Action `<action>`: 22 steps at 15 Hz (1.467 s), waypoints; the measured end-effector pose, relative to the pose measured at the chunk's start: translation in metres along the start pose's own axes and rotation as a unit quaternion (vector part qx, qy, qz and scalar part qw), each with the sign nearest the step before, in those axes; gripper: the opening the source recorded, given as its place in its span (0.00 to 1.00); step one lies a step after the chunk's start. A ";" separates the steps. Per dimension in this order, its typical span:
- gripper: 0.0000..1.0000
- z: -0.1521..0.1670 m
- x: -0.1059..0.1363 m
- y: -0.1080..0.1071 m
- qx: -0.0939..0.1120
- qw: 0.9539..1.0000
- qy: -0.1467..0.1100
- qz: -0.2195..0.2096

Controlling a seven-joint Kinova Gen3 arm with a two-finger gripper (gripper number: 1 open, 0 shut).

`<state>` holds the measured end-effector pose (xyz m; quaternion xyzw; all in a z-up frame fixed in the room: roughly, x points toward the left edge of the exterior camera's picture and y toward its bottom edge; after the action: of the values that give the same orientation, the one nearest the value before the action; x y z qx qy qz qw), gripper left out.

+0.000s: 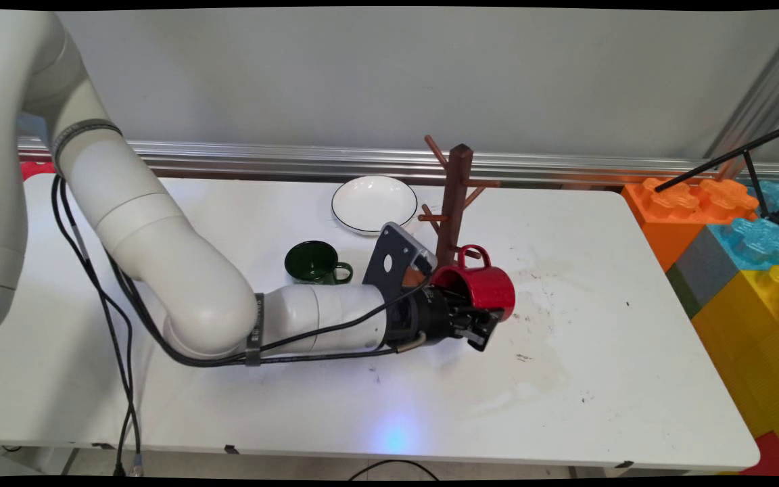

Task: Place the picked object on the table

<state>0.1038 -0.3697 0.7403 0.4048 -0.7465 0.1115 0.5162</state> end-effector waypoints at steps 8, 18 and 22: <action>0.00 -0.026 0.007 0.025 -0.031 0.999 0.006 0.022; 0.00 -0.078 0.031 0.041 -0.050 0.995 -0.014 0.083; 0.00 -0.097 0.045 0.040 -0.053 0.994 -0.017 0.099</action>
<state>0.1347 -0.3087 0.8323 0.3028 -0.7967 0.1157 0.5101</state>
